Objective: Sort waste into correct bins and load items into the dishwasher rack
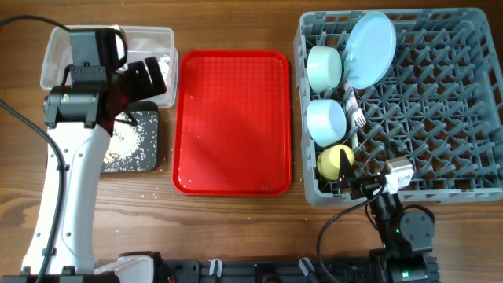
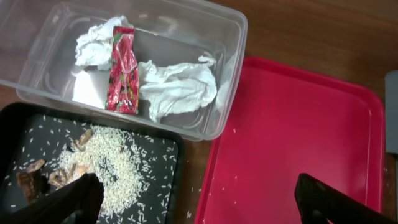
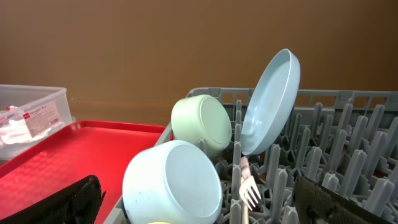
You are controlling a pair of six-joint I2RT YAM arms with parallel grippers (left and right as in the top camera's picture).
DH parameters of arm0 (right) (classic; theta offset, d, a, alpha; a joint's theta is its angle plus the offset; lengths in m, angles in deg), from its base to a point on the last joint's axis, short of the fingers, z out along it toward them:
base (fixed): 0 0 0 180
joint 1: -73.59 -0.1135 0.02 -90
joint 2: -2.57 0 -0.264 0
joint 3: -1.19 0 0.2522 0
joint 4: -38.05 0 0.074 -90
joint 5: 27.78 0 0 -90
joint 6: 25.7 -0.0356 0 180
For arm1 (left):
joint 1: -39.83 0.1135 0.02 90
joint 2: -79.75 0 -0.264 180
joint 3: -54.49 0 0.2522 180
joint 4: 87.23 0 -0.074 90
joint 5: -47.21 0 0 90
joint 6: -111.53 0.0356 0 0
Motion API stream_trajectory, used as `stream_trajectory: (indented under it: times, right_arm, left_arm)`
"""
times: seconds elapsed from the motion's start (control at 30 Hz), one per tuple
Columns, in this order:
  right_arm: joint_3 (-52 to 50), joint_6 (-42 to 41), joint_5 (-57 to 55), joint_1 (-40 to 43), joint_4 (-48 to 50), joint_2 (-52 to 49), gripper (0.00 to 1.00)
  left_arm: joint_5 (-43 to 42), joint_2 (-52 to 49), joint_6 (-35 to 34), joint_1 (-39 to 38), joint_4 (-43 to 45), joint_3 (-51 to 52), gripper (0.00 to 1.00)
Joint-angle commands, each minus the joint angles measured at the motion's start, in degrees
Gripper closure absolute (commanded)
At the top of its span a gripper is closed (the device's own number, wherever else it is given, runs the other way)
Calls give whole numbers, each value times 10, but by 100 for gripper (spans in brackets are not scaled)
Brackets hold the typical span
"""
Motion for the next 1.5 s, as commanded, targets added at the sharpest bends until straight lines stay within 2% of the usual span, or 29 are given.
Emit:
stream_trajectory:
  times: [0.0,0.1,0.27,0.43,0.53,0.67,0.97,1.2,1.33,1.47]
  right_arm:
    - [-1,4,7,1,1,1,0]
    - [-1,3,7,1,1,1,0]
    - [-1,3,7,1,1,0,0]
    - [-1,3,7,1,1,0,0]
    - [-1,3,7,1,1,0,0]
    - [-1,3,7,1,1,0,0]
    - [-1,3,7,1,1,0,1]
    - [-1,4,7,1,0,0,0]
    - [-1,4,7,1,1,0,0]
    - [-1,3,7,1,1,0,0]
  left_arm:
    - [-7,78,-6,2,35,24,0]
    - [-16,187,-6,2,165,127,0]
    - [-16,402,-6,3,349,383,0]
    - [-32,574,-6,3,464,586,0]
    - [-38,653,-5,3,515,673,0]
    - [-42,724,-5,3,543,743,0]
    - [-42,813,-1,3,545,799,0]
    - [-42,813,-1,3,551,803,0]
    - [-47,813,-23,3,469,803,0]
    - [-48,813,-38,3,460,803,0]
